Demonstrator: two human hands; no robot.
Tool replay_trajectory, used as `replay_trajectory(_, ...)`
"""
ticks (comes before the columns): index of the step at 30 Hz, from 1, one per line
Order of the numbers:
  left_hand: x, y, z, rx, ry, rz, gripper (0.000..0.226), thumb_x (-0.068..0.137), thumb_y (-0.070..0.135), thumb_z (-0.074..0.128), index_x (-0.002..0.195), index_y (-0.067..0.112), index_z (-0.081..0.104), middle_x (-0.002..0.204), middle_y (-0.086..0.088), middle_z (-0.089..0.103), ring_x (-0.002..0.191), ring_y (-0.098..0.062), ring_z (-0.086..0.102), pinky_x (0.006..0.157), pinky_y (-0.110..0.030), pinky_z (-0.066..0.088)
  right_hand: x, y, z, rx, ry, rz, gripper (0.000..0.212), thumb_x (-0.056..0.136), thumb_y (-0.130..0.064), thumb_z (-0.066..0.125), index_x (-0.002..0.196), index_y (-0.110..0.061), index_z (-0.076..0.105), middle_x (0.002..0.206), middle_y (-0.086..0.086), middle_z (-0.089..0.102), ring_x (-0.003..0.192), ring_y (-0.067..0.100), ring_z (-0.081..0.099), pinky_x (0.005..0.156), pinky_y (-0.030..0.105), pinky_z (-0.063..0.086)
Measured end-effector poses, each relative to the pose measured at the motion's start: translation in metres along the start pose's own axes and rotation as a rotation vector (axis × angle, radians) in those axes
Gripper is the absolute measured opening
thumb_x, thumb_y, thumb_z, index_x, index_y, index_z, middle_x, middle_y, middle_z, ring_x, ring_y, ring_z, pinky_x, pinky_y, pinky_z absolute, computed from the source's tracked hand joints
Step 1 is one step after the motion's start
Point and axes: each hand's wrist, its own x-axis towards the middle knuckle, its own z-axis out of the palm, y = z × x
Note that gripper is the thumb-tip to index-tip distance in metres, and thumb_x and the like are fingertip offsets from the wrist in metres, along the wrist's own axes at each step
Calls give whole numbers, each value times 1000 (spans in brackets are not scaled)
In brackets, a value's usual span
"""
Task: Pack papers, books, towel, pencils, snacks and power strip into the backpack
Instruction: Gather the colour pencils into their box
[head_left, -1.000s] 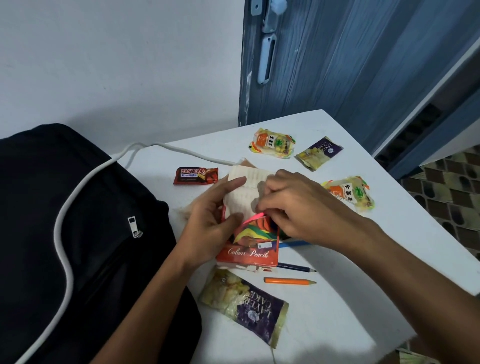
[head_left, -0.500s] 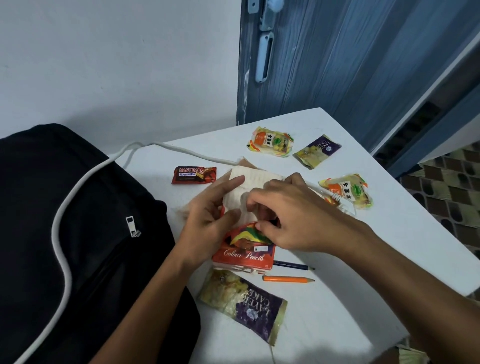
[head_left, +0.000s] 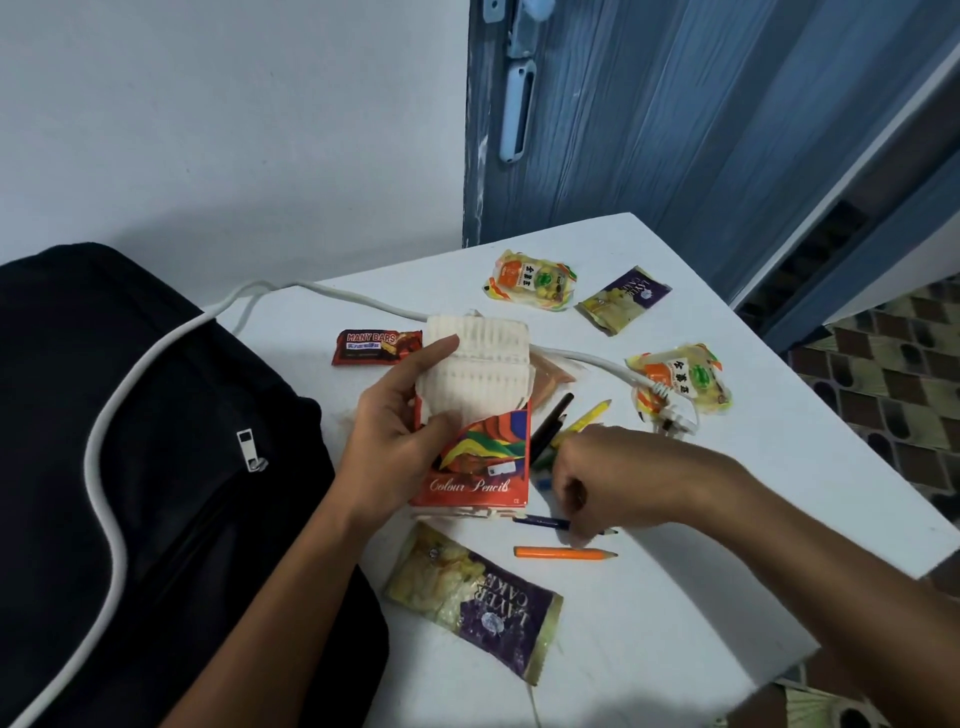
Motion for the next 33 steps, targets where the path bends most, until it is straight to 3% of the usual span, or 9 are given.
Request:
replay_trajectory(3, 0, -1, 1, -3, 7, -15, 57, 85, -20, 52, 120, 25, 56, 106, 11, 70, 91, -8, 68, 69, -23, 55, 4, 0, 6, -18, 17, 10, 30, 71, -19, 75, 51, -20, 53, 55, -5, 55, 56, 15, 55, 52, 27, 37)
replay_trajectory(7, -1, 0, 2, -19, -1, -23, 57, 85, -20, 52, 119, 25, 57, 104, 8, 69, 87, -8, 69, 66, -24, 56, 8, 0, 13, -95, 103, -14, 25, 71, -10, 64, 54, -16, 47, 61, 0, 52, 59, 19, 50, 50, 28, 33)
replay_trajectory(11, 0, 3, 2, -18, -18, -12, 56, 85, -18, 54, 122, 23, 55, 114, 8, 64, 94, -7, 68, 68, -21, 55, 6, -4, 9, -156, 142, -22, 4, 75, -12, 61, 76, -15, 64, 78, 1, 62, 69, 19, 56, 51, 28, 37)
replay_trajectory(17, -1, 6, 3, -29, -39, -11, 55, 85, -18, 55, 123, 22, 53, 119, 9, 60, 96, -5, 67, 68, -20, 54, -12, 0, -29, 80, -12, -21, 2, 72, -18, 68, 73, -18, 66, 72, -4, 64, 62, 12, 57, 56, 31, 45)
replay_trajectory(20, -1, 6, 3, -31, -48, -20, 57, 85, -20, 53, 126, 20, 52, 119, 8, 60, 96, -7, 67, 70, -24, 57, -25, 1, -59, 334, 132, -60, 12, 75, -11, 69, 68, -20, 64, 58, -13, 61, 47, 0, 50, 46, 17, 39)
replay_trajectory(22, -1, 4, 2, -41, -64, -18, 59, 84, -19, 55, 127, 20, 51, 118, 5, 63, 98, -11, 67, 73, -26, 57, -19, -1, -66, 392, 341, -102, 8, 76, -11, 70, 70, -15, 66, 56, -10, 61, 46, 0, 48, 47, 15, 36)
replay_trajectory(25, -1, 2, 2, -36, -88, 4, 58, 79, -6, 59, 130, 20, 51, 119, 5, 65, 103, -14, 66, 76, -27, 57, 0, -8, -60, 89, 579, -104, 5, 76, -25, 65, 78, -22, 68, 69, -9, 64, 62, 5, 54, 60, 29, 47)
replay_trajectory(30, 1, 4, 2, -129, -101, -36, 58, 74, -2, 49, 127, 20, 54, 109, 8, 70, 95, -16, 65, 75, -31, 55, 20, -21, -45, -169, 583, -163, 9, 81, -28, 58, 87, -27, 65, 89, -9, 57, 92, 15, 52, 68, 34, 46)
replay_trajectory(33, 2, 4, 0, -183, -94, -59, 59, 69, 13, 53, 127, 19, 56, 123, -2, 65, 115, -22, 60, 92, -36, 51, 25, -26, -39, -202, 574, -215, 12, 83, -23, 57, 91, -25, 66, 91, -6, 60, 95, 17, 52, 71, 37, 47)
